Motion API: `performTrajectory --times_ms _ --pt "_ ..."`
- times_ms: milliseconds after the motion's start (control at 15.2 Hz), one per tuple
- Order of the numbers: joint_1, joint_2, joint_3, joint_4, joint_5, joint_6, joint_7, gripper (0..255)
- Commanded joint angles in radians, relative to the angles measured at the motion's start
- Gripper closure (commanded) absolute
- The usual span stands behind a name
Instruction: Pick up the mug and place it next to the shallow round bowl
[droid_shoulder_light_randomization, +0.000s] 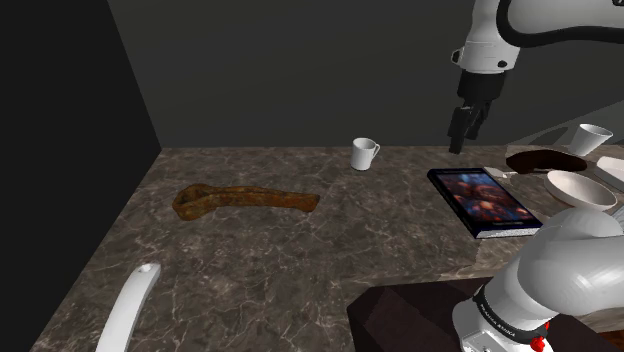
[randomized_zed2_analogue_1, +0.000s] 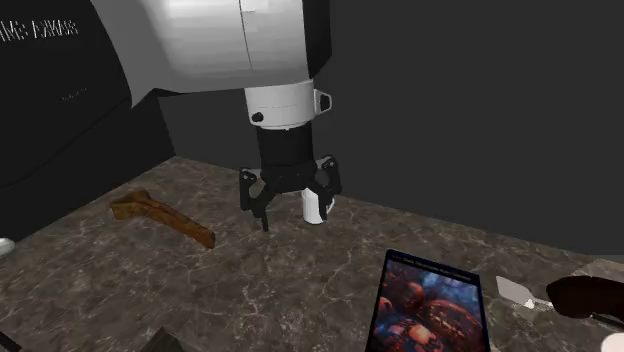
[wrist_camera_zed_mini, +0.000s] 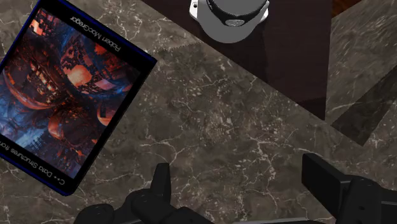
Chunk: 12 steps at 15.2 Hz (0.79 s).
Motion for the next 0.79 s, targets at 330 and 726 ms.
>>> performTrajectory --times_ms 330,726 --pt "0.004 0.138 -0.024 -0.012 -0.014 0.179 -0.019 0" --pt "0.009 0.332 -0.049 0.021 -0.022 0.374 -0.043 0"
